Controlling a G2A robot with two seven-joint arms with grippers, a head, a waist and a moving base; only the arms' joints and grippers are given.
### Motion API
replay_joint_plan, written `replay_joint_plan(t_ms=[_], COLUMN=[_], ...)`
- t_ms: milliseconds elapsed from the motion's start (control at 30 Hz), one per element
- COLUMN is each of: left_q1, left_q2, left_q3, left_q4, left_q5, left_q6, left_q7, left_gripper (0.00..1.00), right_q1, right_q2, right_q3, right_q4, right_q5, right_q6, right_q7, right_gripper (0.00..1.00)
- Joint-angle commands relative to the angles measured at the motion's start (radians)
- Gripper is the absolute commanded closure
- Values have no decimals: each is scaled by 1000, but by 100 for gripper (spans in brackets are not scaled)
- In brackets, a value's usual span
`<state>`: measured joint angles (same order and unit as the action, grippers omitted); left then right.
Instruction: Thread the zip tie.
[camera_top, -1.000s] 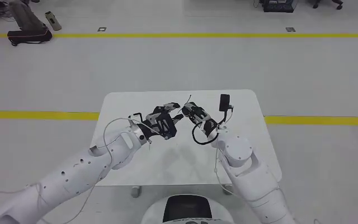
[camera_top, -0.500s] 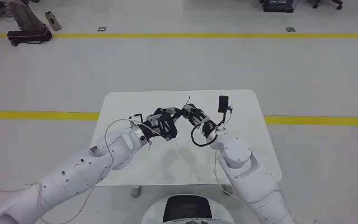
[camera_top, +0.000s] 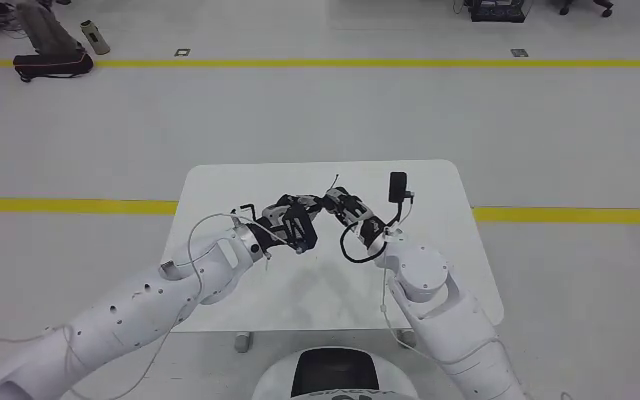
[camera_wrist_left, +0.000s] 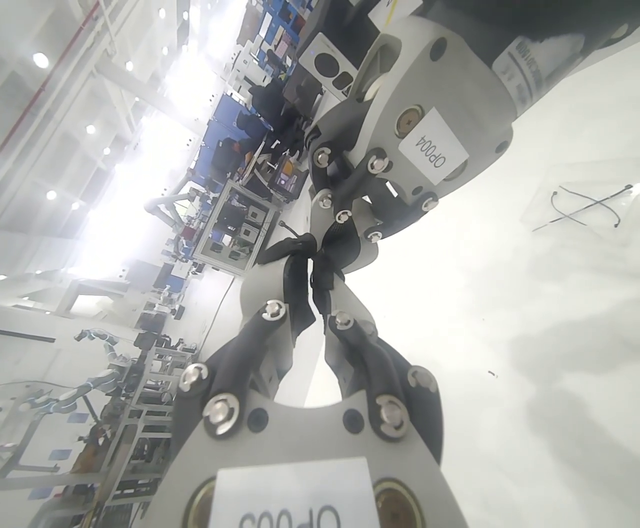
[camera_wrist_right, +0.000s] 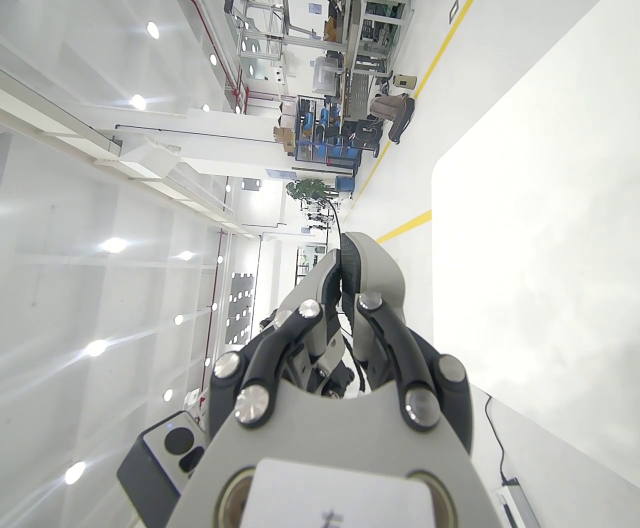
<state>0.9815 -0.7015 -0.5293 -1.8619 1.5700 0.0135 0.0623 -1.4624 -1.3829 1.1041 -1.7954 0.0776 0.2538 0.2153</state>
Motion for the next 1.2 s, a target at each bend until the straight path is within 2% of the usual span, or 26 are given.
replay_joint_plan(t_ms=[0,333,367,400,433,467,667,800,900,1000,1100,1167], left_q1=[-1,5,6,9,12,14,29,42,56,61,74,74], left_q2=[0,0,0,-1,-2,-2,-7,-9,-9,-4,-1,0], left_q3=[1,-2,-3,-5,-8,-10,-34,-63,-93,-122,-150,-164], left_q4=[0,6,7,10,11,13,24,33,45,64,79,86], left_q5=[0,0,0,0,0,0,-9,-66,-167,-205,-265,-262], left_q6=[0,-9,-10,-10,-11,-15,-36,-38,-74,-132,-170,-168], left_q7=[1,16,18,21,24,27,38,74,124,128,154,163], left_gripper=[100,100,100,100,100,100,100,100,100,100,100,100], right_q1=[1,6,6,7,8,8,7,-1,-13,-25,-32,-32], right_q2=[0,-1,-1,0,0,0,1,7,15,24,31,31], right_q3=[-1,-6,-6,-5,-5,-5,1,22,54,86,107,107], right_q4=[1,10,10,11,12,12,14,12,11,9,5,5], right_q5=[1,8,8,7,7,6,11,2,-14,-31,-44,-44], right_q6=[1,6,7,9,9,9,-8,-31,-54,-76,-114,-114], right_q7=[-1,-9,-9,-10,-10,-8,-1,15,44,74,120,120], right_gripper=[100,100,97,74,9,0,0,0,0,0,0,0])
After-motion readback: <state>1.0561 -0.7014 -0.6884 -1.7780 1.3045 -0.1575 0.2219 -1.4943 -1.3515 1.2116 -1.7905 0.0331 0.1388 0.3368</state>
